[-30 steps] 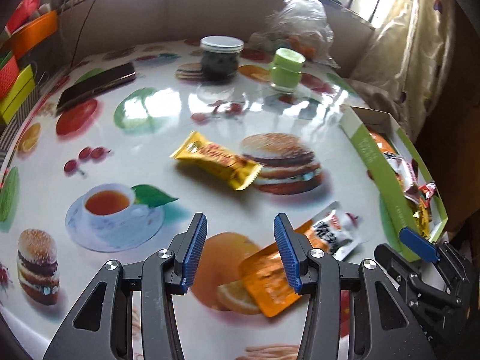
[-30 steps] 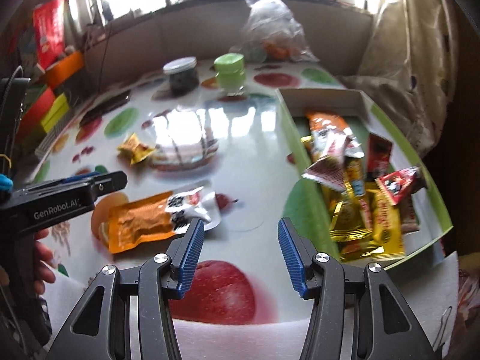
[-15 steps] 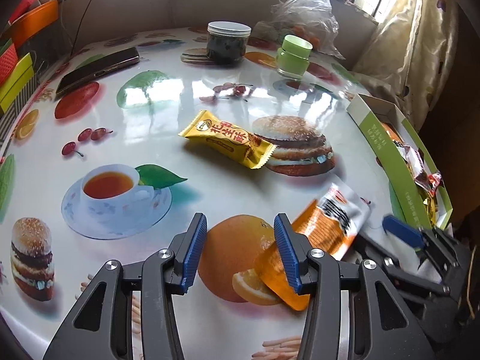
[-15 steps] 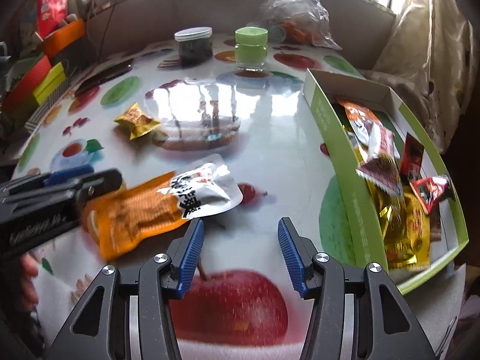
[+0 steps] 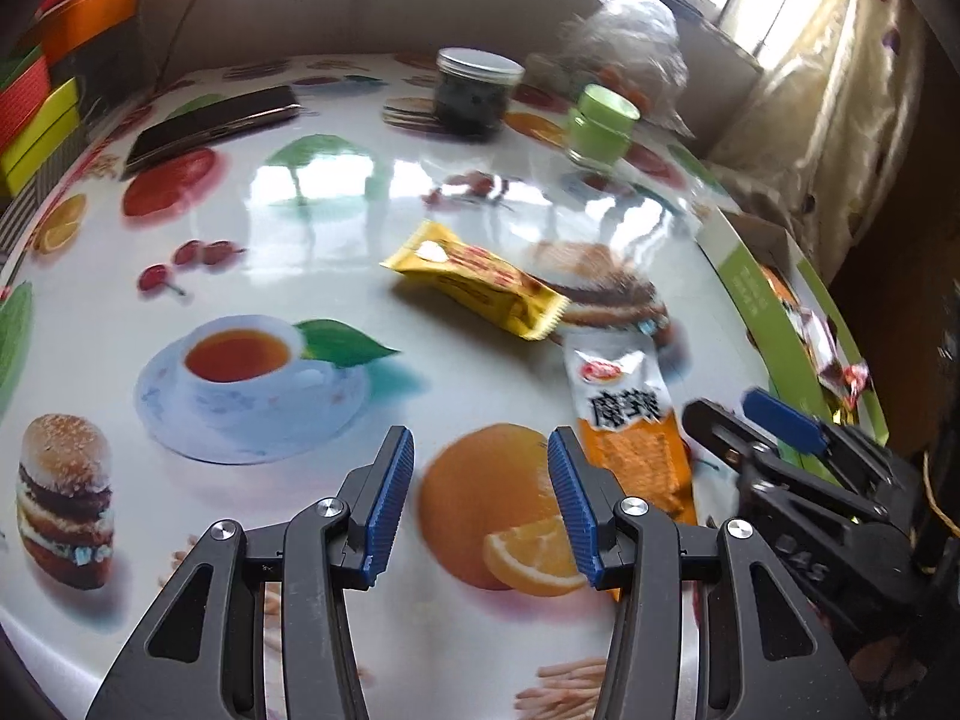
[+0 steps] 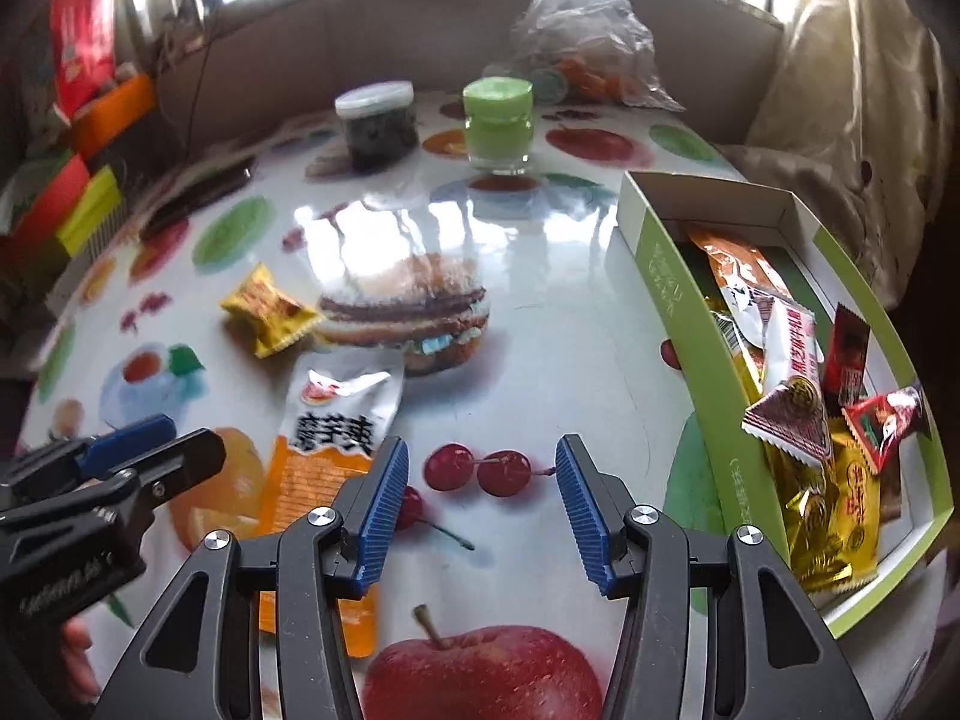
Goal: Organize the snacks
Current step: 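Grasp the orange konjac packet with the right tool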
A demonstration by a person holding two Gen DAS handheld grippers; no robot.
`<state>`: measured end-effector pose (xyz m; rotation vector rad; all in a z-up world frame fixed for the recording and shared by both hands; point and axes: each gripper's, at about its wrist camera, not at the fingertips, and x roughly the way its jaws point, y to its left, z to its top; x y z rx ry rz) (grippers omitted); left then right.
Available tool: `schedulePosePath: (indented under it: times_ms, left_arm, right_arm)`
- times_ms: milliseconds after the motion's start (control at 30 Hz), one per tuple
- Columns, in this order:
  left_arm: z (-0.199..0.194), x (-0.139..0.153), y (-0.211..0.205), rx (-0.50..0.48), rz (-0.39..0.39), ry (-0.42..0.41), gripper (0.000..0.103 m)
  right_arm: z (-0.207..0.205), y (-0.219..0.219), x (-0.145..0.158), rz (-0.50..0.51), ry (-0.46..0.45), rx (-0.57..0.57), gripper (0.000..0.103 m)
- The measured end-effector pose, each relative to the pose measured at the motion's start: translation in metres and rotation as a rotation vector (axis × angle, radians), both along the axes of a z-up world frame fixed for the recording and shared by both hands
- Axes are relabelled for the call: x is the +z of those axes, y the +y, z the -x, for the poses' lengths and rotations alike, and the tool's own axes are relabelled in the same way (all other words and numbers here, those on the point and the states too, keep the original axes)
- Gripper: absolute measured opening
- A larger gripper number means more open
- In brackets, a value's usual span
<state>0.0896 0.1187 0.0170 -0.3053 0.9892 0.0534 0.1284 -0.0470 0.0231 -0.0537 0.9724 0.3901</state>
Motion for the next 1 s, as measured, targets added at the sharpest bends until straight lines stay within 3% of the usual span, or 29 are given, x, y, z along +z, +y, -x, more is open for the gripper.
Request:
schedulePosePath:
  times_ms: [67, 167, 233, 400, 733, 800, 867, 1000]
  left_arm:
    - [0.002, 0.003, 0.006, 0.014, 0.003, -0.014, 0.048]
    - [0.003, 0.005, 0.015, 0.032, -0.005, -0.019, 0.048]
    - [0.004, 0.005, 0.02, 0.045, -0.005, -0.02, 0.048]
    - [0.007, 0.003, 0.031, 0.071, -0.006, -0.012, 0.048]
    - [0.007, 0.004, 0.036, 0.079, -0.001, -0.013, 0.048]
    - [0.005, 0.004, 0.036, 0.074, -0.004, -0.012, 0.048]
    - [0.002, 0.004, 0.036, 0.071, 0.002, -0.005, 0.048]
    - [-0.004, 0.007, 0.034, 0.07, 0.008, -0.007, 0.048]
  right_arm:
    - [0.005, 0.004, 0.004, -0.069, 0.012, 0.034, 0.051]
    - [0.011, 0.017, 0.005, -0.094, 0.028, 0.074, 0.052]
    - [0.013, 0.025, 0.003, -0.09, 0.038, 0.089, 0.059]
    - [0.015, 0.042, -0.008, -0.031, 0.067, 0.107, 0.06]
    - [0.022, 0.055, -0.013, 0.098, 0.017, 0.124, 0.062]
    - [0.021, 0.053, -0.012, 0.104, 0.018, 0.116, 0.059]
    - [0.021, 0.049, -0.011, 0.106, 0.011, 0.102, 0.05]
    - [0.022, 0.042, -0.01, 0.074, 0.012, 0.105, 0.048]
